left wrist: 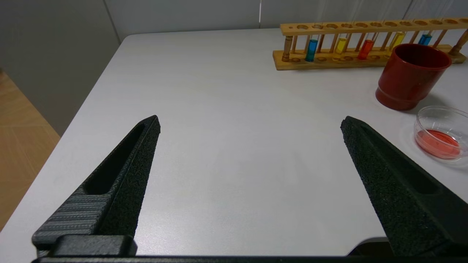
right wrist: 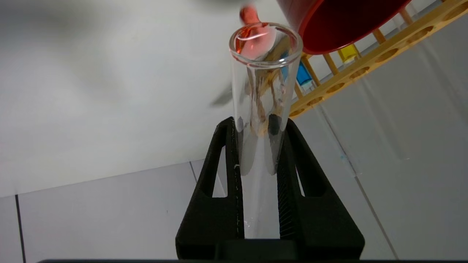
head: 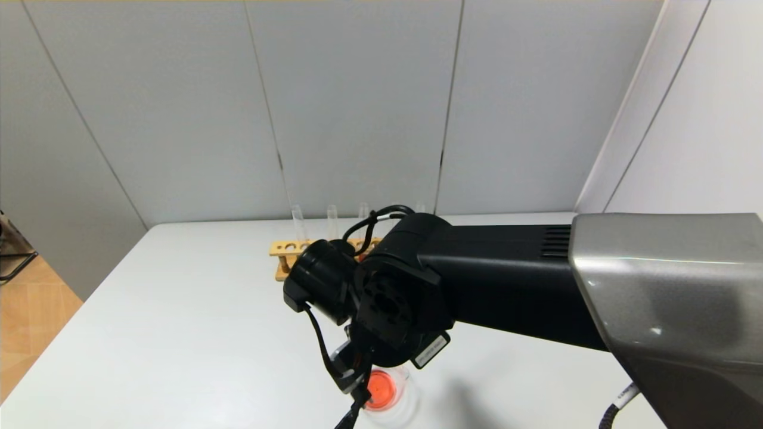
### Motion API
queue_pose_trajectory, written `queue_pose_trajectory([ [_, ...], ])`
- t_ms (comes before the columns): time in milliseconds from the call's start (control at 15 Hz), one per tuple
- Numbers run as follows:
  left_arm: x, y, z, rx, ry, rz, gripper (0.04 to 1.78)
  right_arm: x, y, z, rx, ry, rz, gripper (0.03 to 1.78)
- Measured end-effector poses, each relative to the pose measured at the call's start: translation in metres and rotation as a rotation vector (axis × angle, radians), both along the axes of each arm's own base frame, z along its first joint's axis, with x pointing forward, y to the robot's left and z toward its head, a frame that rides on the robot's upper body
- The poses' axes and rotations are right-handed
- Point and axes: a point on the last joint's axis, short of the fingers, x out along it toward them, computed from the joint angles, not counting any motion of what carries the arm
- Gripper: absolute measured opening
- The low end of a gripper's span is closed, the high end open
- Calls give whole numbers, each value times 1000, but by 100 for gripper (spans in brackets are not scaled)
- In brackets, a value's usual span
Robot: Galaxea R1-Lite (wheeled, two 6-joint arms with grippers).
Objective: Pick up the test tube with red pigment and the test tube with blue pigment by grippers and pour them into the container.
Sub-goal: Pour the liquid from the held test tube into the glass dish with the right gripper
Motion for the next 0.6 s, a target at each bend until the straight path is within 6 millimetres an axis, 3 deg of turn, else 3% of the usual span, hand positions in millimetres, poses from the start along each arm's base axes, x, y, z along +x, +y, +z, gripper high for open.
queue_pose_trajectory([
  [600,0,0,0,-1,0,0,175,-7,10,-7,-27,-19,22,35],
])
